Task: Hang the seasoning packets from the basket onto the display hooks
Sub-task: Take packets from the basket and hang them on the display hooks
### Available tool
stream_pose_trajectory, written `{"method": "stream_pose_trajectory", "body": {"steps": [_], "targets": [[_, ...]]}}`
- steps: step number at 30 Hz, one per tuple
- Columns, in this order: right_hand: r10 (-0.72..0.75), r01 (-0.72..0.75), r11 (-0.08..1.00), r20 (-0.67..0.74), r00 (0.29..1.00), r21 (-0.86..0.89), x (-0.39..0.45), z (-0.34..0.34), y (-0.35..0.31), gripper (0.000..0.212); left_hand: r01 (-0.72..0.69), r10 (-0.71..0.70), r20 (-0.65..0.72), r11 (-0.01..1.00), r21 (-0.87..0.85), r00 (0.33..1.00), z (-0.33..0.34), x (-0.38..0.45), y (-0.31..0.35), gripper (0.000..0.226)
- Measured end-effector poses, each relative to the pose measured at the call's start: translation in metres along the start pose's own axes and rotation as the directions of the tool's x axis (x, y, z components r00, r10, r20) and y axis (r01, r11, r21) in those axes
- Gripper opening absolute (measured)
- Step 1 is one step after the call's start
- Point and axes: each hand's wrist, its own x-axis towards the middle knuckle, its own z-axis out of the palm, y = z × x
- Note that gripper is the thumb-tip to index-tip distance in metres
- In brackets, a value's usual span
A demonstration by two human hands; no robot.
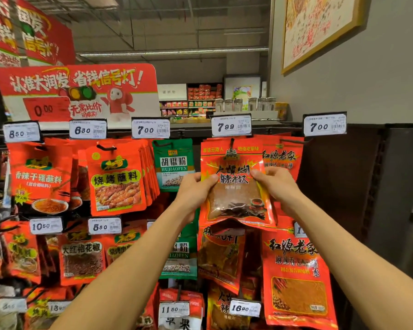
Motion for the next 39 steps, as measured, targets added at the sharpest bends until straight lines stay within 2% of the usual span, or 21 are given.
{"method": "stream_pose_trajectory", "body": {"steps": [5, 10, 17, 19, 21, 23, 24, 26, 28, 29, 31, 33, 39], "targets": [[-0.02, 0.008, 0.993, -0.104, 0.994, -0.118, 0.044, 0.025, 0.015, 0.036, 0.023, -0.012, -0.12, 0.995, 0.094, 0.993, 0.007, 0.04, 0.005, 0.018], [0.007, -0.036, 0.986, -0.169, 0.986, -0.166, 0.079, 0.04, 0.035, 0.034, 0.043, -0.004, -0.223, 0.985, 0.168, 0.975, 0.016, 0.078, -0.013, 0.02], [0.022, -0.073, 0.944, -0.159, 0.987, -0.322, 0.111, 0.038, 0.033, 0.028, 0.055, 0.04, -0.321, 0.958, 0.281, 0.946, 0.03, 0.117, -0.028, 0.024], [0.039, -0.084, 0.934, -0.137, 0.99, -0.346, 0.119, 0.039, 0.028, 0.033, 0.072, 0.049, -0.355, 0.945, 0.32, 0.934, 0.032, 0.122, -0.023, 0.019], [0.063, -0.106, 0.932, -0.134, 0.989, -0.347, 0.123, 0.04, 0.023, 0.038, 0.099, 0.054, -0.389, 0.926, 0.363, 0.919, 0.033, 0.125, -0.018, 0.024], [0.095, -0.138, 0.936, -0.144, 0.985, -0.324, 0.123, 0.041, 0.019, 0.052, 0.133, 0.036, -0.412, 0.918, 0.373, 0.911, 0.035, 0.122, -0.012, 0.027], [0.109, -0.151, 0.935, -0.145, 0.983, -0.321, 0.121, 0.041, 0.018, 0.057, 0.143, 0.023, -0.413, 0.92, 0.366, 0.911, 0.035, 0.12, -0.008, 0.021], [0.126, -0.163, 0.942, -0.141, 0.982, -0.293, 0.118, 0.041, 0.018, 0.051, 0.152, 0.006, -0.399, 0.919, 0.363, 0.917, 0.034, 0.115, -0.007, 0.015], [0.101, -0.134, 0.956, -0.137, 0.985, -0.261, 0.114, 0.04, 0.021, 0.029, 0.134, -0.002, -0.361, 0.93, 0.341, 0.933, 0.031, 0.112, -0.01, 0.027], [0.076, -0.109, 0.962, -0.139, 0.987, -0.25, 0.112, 0.04, 0.023, 0.025, 0.113, -0.002, -0.336, 0.943, 0.312, 0.942, 0.03, 0.11, -0.013, 0.033], [0.035, -0.066, 0.974, -0.142, 0.989, -0.218, 0.11, 0.039, 0.028, 0.027, 0.056, 0.025, -0.3, 0.964, 0.261, 0.954, 0.028, 0.111, -0.018, 0.044], [0.012, -0.04, 0.98, -0.143, 0.99, -0.197, 0.11, 0.039, 0.032, 0.033, -0.004, 0.08, -0.304, 0.97, 0.242, 0.949, 0.027, 0.115, -0.022, 0.045], [-0.043, -0.011, 0.97, -0.215, 0.976, -0.245, 0.131, 0.044, 0.038, 0.043, -0.049, 0.179, -0.426, 0.953, 0.299, 0.887, 0.034, 0.14, -0.027, 0.039]]}}
